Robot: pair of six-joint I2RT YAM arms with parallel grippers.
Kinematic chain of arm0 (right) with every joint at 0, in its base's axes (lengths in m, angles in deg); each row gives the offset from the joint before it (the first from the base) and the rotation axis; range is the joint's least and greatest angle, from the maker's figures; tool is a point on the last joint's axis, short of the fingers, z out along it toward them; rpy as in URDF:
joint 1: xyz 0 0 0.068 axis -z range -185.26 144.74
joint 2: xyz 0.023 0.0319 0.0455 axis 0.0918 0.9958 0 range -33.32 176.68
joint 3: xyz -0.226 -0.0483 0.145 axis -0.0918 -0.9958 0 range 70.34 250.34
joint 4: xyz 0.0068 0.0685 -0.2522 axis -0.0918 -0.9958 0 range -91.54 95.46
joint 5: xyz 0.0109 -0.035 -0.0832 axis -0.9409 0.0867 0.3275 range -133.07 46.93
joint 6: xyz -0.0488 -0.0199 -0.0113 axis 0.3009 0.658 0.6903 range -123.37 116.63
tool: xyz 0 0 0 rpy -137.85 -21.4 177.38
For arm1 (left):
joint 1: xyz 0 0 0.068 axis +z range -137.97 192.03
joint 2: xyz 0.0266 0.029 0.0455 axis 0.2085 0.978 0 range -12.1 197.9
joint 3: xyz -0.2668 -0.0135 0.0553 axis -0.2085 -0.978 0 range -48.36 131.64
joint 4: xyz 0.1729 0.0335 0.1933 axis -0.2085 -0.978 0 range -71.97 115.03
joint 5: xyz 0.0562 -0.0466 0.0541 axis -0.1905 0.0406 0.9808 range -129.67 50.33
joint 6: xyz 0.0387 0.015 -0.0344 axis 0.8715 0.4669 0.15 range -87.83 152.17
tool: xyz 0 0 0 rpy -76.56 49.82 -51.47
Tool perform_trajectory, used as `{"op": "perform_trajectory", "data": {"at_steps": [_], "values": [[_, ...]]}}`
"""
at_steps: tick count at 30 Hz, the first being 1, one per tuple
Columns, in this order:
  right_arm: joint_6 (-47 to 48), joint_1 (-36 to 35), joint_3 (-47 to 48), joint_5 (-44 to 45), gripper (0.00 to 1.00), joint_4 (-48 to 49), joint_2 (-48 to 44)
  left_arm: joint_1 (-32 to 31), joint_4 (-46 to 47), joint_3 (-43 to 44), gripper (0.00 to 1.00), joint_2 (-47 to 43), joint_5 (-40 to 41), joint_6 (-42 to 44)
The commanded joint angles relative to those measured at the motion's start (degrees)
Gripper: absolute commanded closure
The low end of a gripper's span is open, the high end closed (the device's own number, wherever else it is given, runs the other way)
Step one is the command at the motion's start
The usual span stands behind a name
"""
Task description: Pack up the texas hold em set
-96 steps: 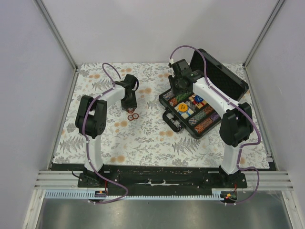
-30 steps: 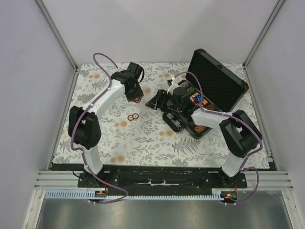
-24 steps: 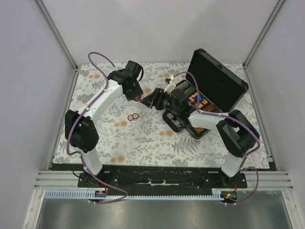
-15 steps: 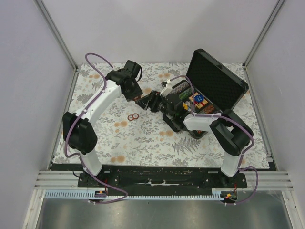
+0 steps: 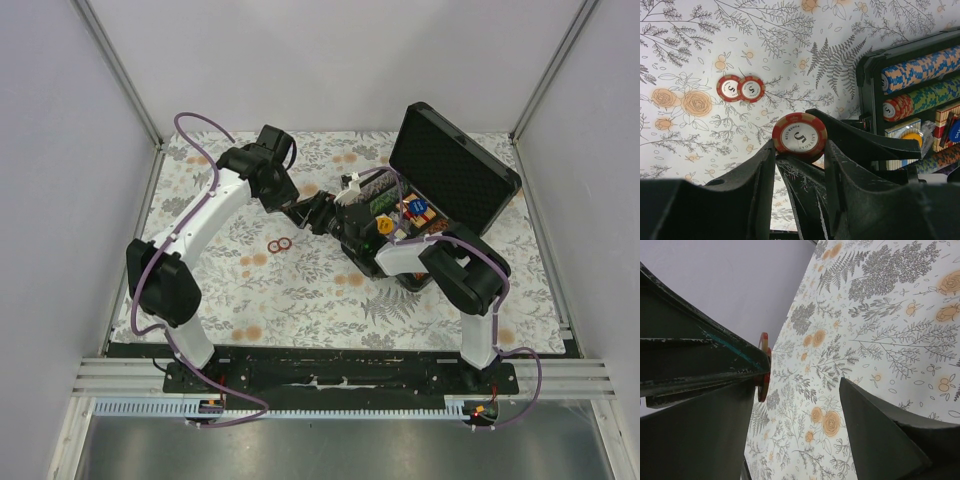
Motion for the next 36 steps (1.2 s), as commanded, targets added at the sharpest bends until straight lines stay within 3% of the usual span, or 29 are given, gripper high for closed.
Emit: {"op": "perform_trajectory", "data": {"at_steps": [1,20,28,36], "values": [[-1.12,-0.61,2.07,1.69,0.24,8.6,0.84,-0.24,0.0,1.97,0.73,-1.37,-1.12,-2.18],[-1.73,-0.7,0.49,1.87,0.41,12.29,-0.56,-0.16,-0.09,1.01,0.73,-1.11,-2.35,-3.14],[-2.26,-0.7,-0.31,4.59,0.37,12.55,-1.27,-0.16,-0.09,0.74,0.73,-1.55,-2.61,-3.76],[-2.61,-0.79,1.19,7.14,0.42,14.66,-0.3,-0.16,0.08,0.48,0.73,-1.99,-4.46,-7.18]]}}
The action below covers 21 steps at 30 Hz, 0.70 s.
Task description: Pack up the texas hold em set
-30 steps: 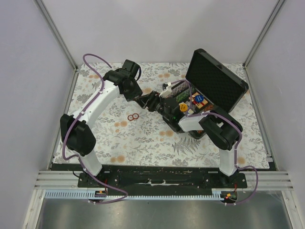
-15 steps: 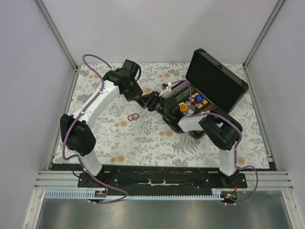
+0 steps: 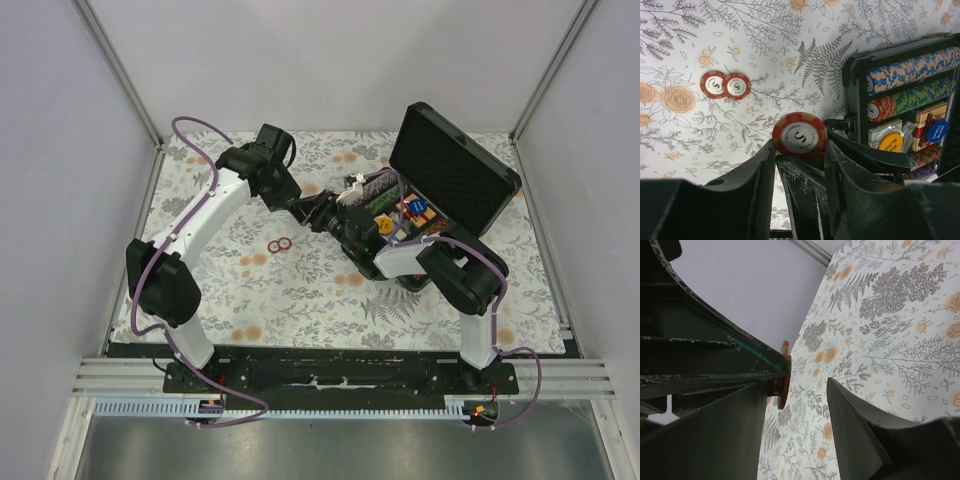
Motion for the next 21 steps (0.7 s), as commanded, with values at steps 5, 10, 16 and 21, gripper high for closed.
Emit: {"op": "perform_trajectory", "data": {"at_steps": [5,10,16,21], "values": [[0.21,-0.27,2.81,5.1,0.44,8.88,-0.87,-0.44,-0.31,-0.68,0.72,-2.58,-4.07,-7.57],[0.3,-0.27,3.07,5.54,0.54,8.88,-0.6,-0.44,-0.04,-2.0,0.71,-3.19,-4.16,-9.6],[0.21,-0.35,3.16,5.62,0.74,8.17,-0.6,-0.44,0.13,-2.36,0.65,-3.46,-4.25,-10.22],[0.3,-0.18,3.34,3.96,0.91,6.24,-1.13,-0.53,0.13,-2.44,0.6,-3.81,-3.72,-9.78]]}}
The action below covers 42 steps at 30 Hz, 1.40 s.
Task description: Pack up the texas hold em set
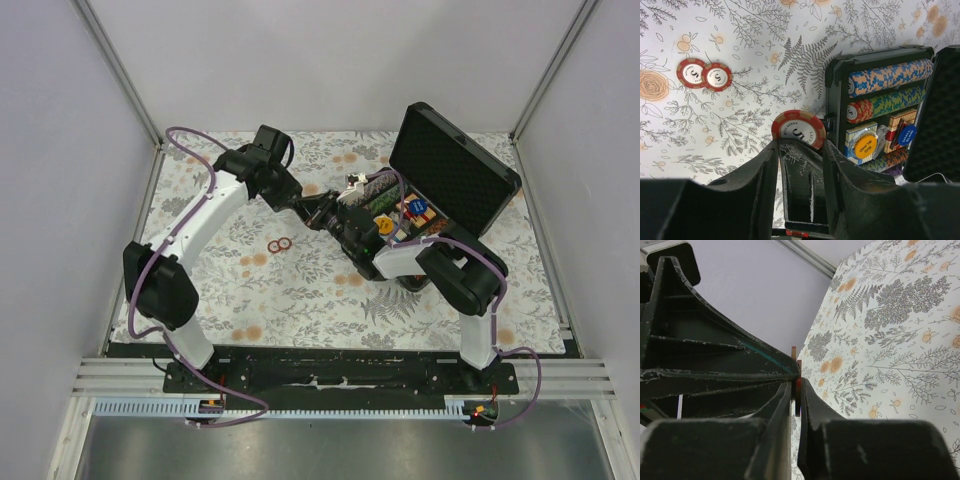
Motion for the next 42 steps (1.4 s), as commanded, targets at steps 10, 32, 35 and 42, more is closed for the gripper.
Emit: {"op": "perform_trajectory", "data": {"at_steps": [10,32,35,42], "values": [[2.87,0.48,3.08,-2.29,1.0,-3.71,-4.69,0.07,-2.49,-0.24,0.11,-3.97,0.97,0.37],[43.63,12.87,19.06,-13.82,1.0,-76.47,-12.96,6.66,10.07,-6.99,0.13,-8.98,1.58,28.14],[48.12,13.31,23.98,-10.3,1.0,-83.68,-10.15,6.66,12.35,-10.59,0.13,-9.59,1.41,28.85],[51.56,13.57,29.0,-3.89,1.0,-89.41,-7.24,7.01,15.61,-13.42,0.16,-8.02,-0.7,30.08]]}}
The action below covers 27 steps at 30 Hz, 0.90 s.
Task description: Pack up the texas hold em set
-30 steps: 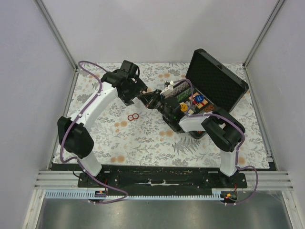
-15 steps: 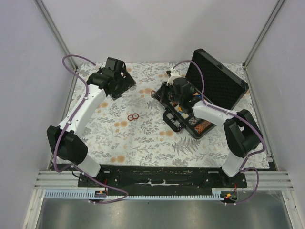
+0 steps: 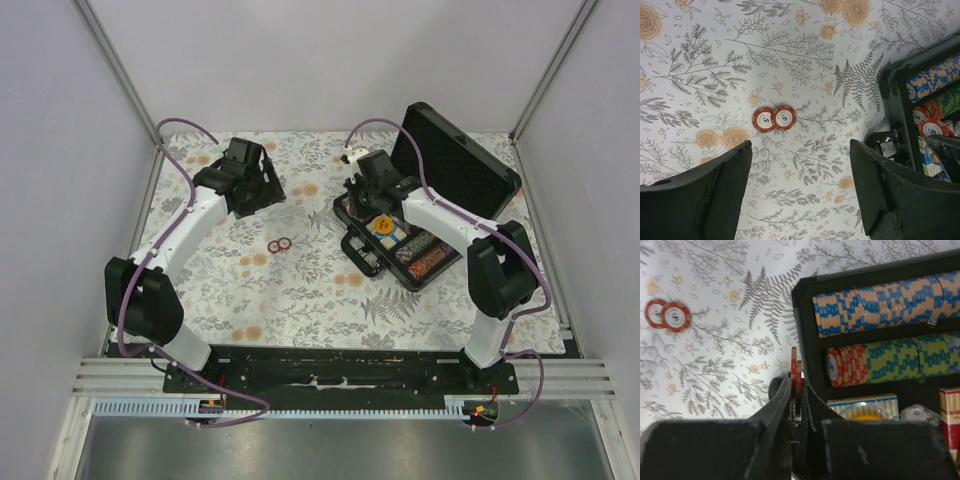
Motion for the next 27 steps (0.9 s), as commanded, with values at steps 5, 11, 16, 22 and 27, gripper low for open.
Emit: {"op": "perform_trajectory", "data": {"at_steps": [5,11,16,22,27], "values": [[5.95,0.24,7.09,7.83,1.0,-8.78,2.86,0.65,5.91,-0.41,0.18,0.86,-1.49,3.79],[8.24,0.33,8.15,7.84,1.0,-10.54,4.89,1.09,7.93,-1.38,0.18,1.74,-2.8,3.17],[8.41,0.33,8.94,8.53,1.0,-10.98,6.56,1.27,8.81,-1.21,0.19,2.97,-3.86,2.91],[8.33,0.42,10.61,10.47,0.95,-11.07,8.05,1.62,8.73,-1.03,0.19,3.77,-3.86,2.91],[7.45,0.5,11.23,11.88,0.8,-11.42,8.58,2.06,8.82,-1.47,0.19,3.94,-4.3,2.91]]}}
